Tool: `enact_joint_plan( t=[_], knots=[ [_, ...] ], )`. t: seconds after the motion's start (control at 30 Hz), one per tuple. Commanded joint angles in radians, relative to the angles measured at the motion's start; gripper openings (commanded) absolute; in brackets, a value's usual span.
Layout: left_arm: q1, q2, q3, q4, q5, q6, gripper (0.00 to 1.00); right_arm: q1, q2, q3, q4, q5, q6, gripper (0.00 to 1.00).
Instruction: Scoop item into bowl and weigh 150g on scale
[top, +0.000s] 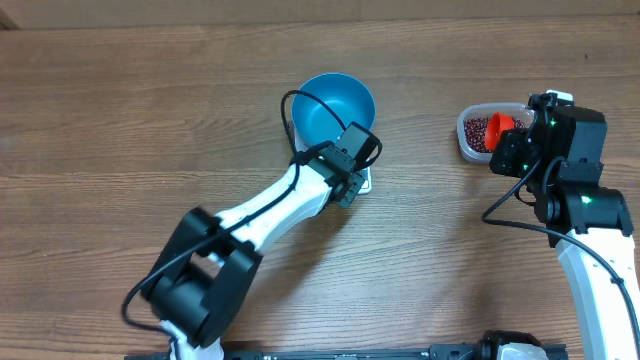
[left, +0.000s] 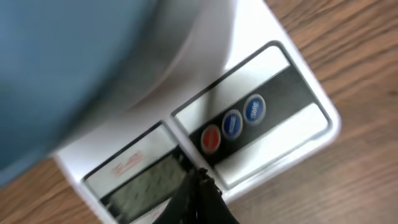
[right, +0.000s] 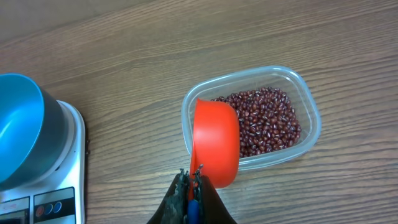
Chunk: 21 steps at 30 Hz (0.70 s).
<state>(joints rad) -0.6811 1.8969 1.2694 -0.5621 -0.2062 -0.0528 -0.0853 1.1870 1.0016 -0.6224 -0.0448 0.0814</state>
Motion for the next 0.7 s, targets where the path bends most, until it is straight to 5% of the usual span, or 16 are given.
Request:
enact_joint_plan(
  t=[0.0, 0.07, 0.13, 0.67],
  knots=[
    [0.0, -0.126, 0.009, -0.042, 0.01, -0.026, 0.04, -0.004, 0.0, 0.034, 0.004, -0.002, 0.0, 0.04],
    [0.0, -0.175, 0.009, -0.072, 0.037, -0.026, 0.3, -0.004, 0.0, 0.034, 0.005, -0.002, 0.0, 0.04],
    [0.0, -0.221, 0.009, -0.098, 0.05, -0.026, 1.0, -0.004, 0.0, 0.034, 0.007, -0.002, 0.0, 0.04],
    [0.034, -0.457, 0.009, -0.27, 0.079, -0.033, 1.0, -0.004, 0.0, 0.034, 0.007, -0.002, 0.0, 0.04]
  ],
)
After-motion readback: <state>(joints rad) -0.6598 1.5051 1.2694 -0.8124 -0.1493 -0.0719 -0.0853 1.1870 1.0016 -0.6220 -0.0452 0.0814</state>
